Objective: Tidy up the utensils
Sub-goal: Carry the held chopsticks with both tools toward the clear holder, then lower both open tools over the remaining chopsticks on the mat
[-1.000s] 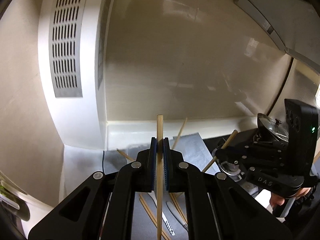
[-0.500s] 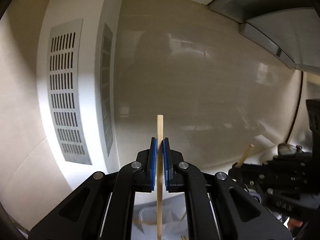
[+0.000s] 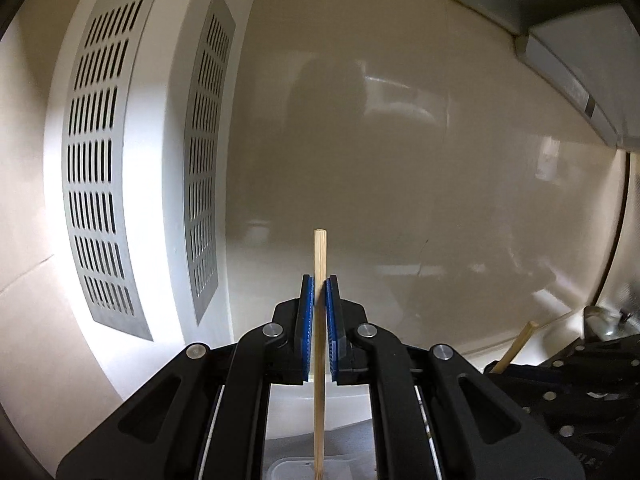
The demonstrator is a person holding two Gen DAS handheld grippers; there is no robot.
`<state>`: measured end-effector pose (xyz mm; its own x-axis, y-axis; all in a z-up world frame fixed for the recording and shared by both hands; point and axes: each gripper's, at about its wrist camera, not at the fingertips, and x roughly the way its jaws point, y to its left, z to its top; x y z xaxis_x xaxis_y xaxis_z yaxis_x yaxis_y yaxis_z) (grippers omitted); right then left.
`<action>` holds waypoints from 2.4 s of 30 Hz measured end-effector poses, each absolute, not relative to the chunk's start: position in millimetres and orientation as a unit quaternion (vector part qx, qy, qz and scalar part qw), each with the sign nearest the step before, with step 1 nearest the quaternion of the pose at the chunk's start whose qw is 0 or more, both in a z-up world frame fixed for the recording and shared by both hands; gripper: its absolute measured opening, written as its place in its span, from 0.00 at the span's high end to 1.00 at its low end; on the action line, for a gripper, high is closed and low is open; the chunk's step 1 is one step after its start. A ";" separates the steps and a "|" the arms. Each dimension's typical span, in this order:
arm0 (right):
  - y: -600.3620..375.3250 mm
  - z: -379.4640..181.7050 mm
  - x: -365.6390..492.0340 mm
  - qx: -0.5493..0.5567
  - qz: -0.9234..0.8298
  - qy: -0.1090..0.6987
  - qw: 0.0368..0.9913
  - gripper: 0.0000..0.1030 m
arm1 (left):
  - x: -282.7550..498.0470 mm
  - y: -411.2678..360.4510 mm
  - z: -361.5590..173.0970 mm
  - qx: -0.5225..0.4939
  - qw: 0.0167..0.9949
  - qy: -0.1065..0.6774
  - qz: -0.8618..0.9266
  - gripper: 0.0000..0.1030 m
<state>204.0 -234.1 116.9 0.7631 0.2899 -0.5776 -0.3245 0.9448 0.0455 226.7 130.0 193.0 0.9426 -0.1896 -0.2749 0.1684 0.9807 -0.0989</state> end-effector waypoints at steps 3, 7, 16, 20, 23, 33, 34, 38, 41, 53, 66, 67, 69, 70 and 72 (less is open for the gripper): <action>-228.9 105.2 207.1 -0.030 0.165 0.313 0.935 0.93 | 232.2 132.2 179.6 -0.037 0.984 0.153 -0.089 0.94; -226.4 91.0 202.2 -0.027 0.173 0.333 0.927 0.72 | 233.7 137.9 171.9 -0.037 0.978 0.186 -0.087 0.40; -243.4 88.1 161.7 -0.020 0.162 0.334 0.928 0.35 | 182.5 172.6 170.4 -0.022 0.963 0.265 -0.040 0.07; -250.7 68.9 147.4 -0.004 0.151 0.370 0.917 0.31 | 158.0 197.2 152.2 -0.034 0.944 0.327 -0.018 0.07; -254.9 47.0 135.6 0.000 0.149 0.411 0.899 0.31 | 149.8 206.3 132.3 -0.038 0.928 0.371 -0.002 0.07; -251.9 -27.9 120.2 0.025 0.126 0.512 0.849 0.31 | 129.4 203.2 75.9 -0.022 0.886 0.463 0.018 0.07; -250.0 -32.5 119.2 0.024 0.127 0.519 0.845 0.31 | 123.0 205.3 71.0 -0.021 0.883 0.468 0.018 0.07; -248.6 -43.7 114.4 0.021 0.125 0.529 0.839 0.31 | 118.3 202.3 56.2 -0.011 0.871 0.490 0.014 0.07; -248.7 -48.6 113.2 0.023 0.123 0.534 0.836 0.31 | 116.9 198.4 49.4 0.000 0.864 0.502 0.014 0.07; -251.1 -64.7 116.8 0.034 0.116 0.550 0.827 0.31 | 131.4 185.6 9.2 0.007 0.829 0.559 0.013 0.07; -253.8 -90.0 133.0 0.038 0.100 0.569 0.816 0.31 | 171.9 150.9 -61.1 0.025 0.774 0.633 -0.013 0.14; -253.7 -91.4 133.5 0.037 0.100 0.569 0.815 0.31 | 174.5 149.9 -66.8 0.026 0.769 0.638 -0.011 0.14; -253.5 -93.8 134.9 0.036 0.098 0.571 0.814 0.31 | 178.2 150.3 -75.5 0.021 0.761 0.648 -0.010 0.14; -253.7 -95.2 136.3 0.037 0.095 0.572 0.814 0.31 | 180.6 151.9 -80.9 0.009 0.756 0.655 -0.010 0.14; -254.7 -97.3 138.3 0.037 0.094 0.573 0.814 0.31 | 184.1 154.4 -86.2 -0.009 0.749 0.662 -0.012 0.14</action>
